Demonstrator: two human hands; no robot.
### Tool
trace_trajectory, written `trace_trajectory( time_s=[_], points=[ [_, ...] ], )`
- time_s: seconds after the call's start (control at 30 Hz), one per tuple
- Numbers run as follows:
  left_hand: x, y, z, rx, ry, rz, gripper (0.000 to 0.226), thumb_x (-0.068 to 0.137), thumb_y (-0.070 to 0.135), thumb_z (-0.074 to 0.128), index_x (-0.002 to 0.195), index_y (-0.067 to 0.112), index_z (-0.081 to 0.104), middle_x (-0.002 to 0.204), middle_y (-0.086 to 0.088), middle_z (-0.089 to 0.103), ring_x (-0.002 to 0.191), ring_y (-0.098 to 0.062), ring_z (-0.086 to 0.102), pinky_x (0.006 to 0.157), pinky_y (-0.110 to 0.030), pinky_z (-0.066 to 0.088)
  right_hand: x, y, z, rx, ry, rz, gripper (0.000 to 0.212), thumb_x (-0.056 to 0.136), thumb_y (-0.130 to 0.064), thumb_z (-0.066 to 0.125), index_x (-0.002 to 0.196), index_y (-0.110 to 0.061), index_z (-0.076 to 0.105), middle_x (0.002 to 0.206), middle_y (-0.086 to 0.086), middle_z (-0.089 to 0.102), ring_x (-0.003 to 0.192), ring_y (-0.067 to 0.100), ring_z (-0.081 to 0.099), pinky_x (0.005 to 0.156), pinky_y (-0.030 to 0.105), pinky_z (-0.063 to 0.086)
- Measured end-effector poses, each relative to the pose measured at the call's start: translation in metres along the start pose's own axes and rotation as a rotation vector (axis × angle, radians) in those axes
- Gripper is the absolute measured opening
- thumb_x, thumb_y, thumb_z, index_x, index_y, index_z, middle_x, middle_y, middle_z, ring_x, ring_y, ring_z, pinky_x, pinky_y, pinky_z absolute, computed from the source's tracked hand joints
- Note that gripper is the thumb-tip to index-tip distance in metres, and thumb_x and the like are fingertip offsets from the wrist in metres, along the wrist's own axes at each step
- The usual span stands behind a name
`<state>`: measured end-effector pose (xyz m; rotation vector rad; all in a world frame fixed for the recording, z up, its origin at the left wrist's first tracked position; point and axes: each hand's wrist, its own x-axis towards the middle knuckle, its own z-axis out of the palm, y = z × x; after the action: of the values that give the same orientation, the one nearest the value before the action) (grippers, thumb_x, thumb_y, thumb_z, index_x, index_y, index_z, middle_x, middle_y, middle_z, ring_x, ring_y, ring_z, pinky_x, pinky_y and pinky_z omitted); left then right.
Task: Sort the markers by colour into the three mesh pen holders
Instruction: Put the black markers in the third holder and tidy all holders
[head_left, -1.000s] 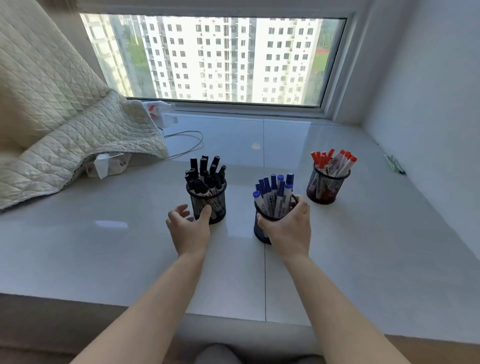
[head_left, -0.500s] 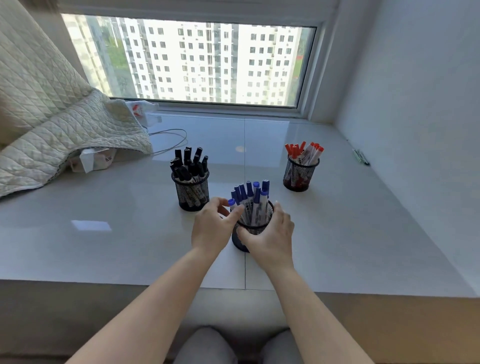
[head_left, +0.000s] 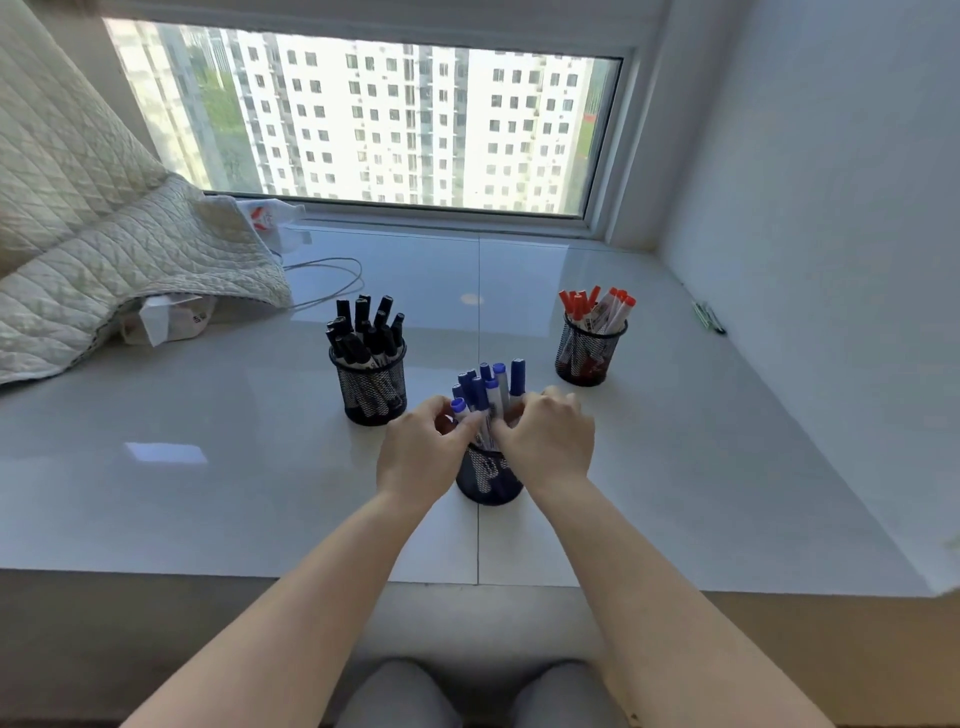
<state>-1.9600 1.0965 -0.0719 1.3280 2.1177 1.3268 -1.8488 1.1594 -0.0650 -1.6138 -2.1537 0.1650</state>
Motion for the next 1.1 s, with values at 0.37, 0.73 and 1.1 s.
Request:
trace_trajectory(
  time_s=[0.37, 0.73, 1.1],
  points=[
    [0.002, -0.004, -0.003, -0.061, -0.075, 0.01, 0.017, 0.084, 0.034, 0.063, 0.068, 0.028, 0.059, 0.054, 0.011, 0.054, 0.051, -0.002, 0.047, 0.048, -0.011, 0.034, 0.01, -0.002, -0.011, 0.118, -0.232, -0.042, 0.035, 0.075, -0.053, 0.061, 0.09, -0.022, 0.067, 0.088, 0.0, 0.069, 0.09, 0.022, 0.06, 0.079, 0.035, 0.048],
    [0.021, 0.004, -0.033, -0.687, 0.267, -0.298, 0.015, 0.089, 0.022, 0.05, 0.075, 0.018, 0.054, 0.046, 0.011, 0.059, 0.05, -0.008, 0.053, 0.057, -0.025, 0.044, 0.025, 0.015, -0.048, 1.12, 0.088, 0.284, 0.015, 0.088, -0.016, 0.052, 0.074, -0.019, 0.059, 0.061, -0.003, 0.062, 0.053, 0.004, 0.056, 0.056, 0.021, 0.044],
    [0.018, 0.013, -0.024, -1.253, -0.1, -0.453, 0.014, 0.09, 0.014, 0.053, 0.095, 0.025, 0.06, 0.084, 0.008, 0.072, 0.07, -0.004, 0.064, 0.065, -0.024, 0.049, 0.026, 0.023, -0.044, 1.564, -0.011, 0.565, 0.026, 0.09, -0.025, 0.047, 0.07, -0.016, 0.06, 0.045, -0.004, 0.055, 0.044, 0.008, 0.045, 0.049, 0.022, 0.036]
  ],
)
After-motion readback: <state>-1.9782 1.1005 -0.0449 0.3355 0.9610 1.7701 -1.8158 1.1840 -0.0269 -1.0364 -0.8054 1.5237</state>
